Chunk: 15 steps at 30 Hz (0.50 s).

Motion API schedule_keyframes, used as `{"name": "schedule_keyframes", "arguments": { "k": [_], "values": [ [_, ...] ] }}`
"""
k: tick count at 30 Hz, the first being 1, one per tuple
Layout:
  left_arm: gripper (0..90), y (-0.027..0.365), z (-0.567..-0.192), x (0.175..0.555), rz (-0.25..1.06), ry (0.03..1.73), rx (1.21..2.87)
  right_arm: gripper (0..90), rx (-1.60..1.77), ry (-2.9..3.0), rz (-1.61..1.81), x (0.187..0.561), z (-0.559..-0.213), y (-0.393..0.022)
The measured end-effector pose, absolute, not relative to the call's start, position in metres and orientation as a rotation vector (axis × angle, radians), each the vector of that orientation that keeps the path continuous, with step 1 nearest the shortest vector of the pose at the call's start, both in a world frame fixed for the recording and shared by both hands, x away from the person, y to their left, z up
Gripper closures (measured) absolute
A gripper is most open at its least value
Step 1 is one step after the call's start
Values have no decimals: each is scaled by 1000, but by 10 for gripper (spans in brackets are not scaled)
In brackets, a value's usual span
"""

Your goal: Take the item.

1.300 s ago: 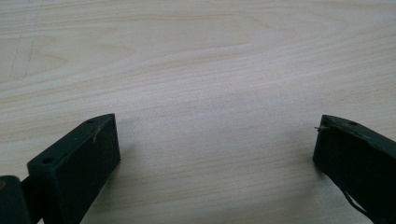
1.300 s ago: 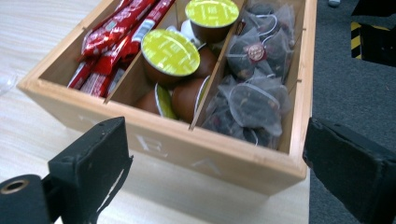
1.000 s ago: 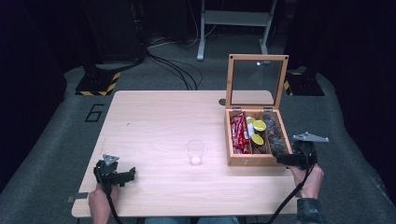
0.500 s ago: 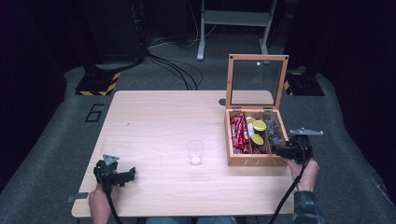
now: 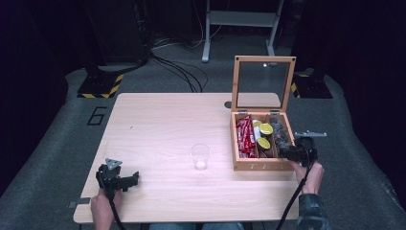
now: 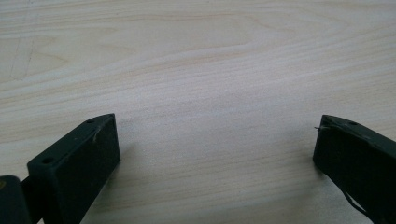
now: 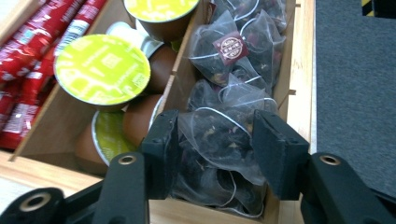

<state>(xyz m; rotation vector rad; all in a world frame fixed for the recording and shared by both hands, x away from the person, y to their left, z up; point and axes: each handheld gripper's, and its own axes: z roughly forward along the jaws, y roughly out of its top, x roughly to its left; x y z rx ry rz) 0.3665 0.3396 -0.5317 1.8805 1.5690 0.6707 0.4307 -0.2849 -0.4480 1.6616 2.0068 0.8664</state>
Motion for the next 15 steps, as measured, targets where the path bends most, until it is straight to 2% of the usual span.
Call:
{"name": "schedule_keyframes", "arguments": {
  "k": [11,15],
  "values": [
    [3,340,-532,366,671,1569,1880,604,1670,2002,792,436,-454,-281],
    [3,340,-532,366,671,1569,1880,669,1652,2015,762,437,-455,-278]
  ]
}}
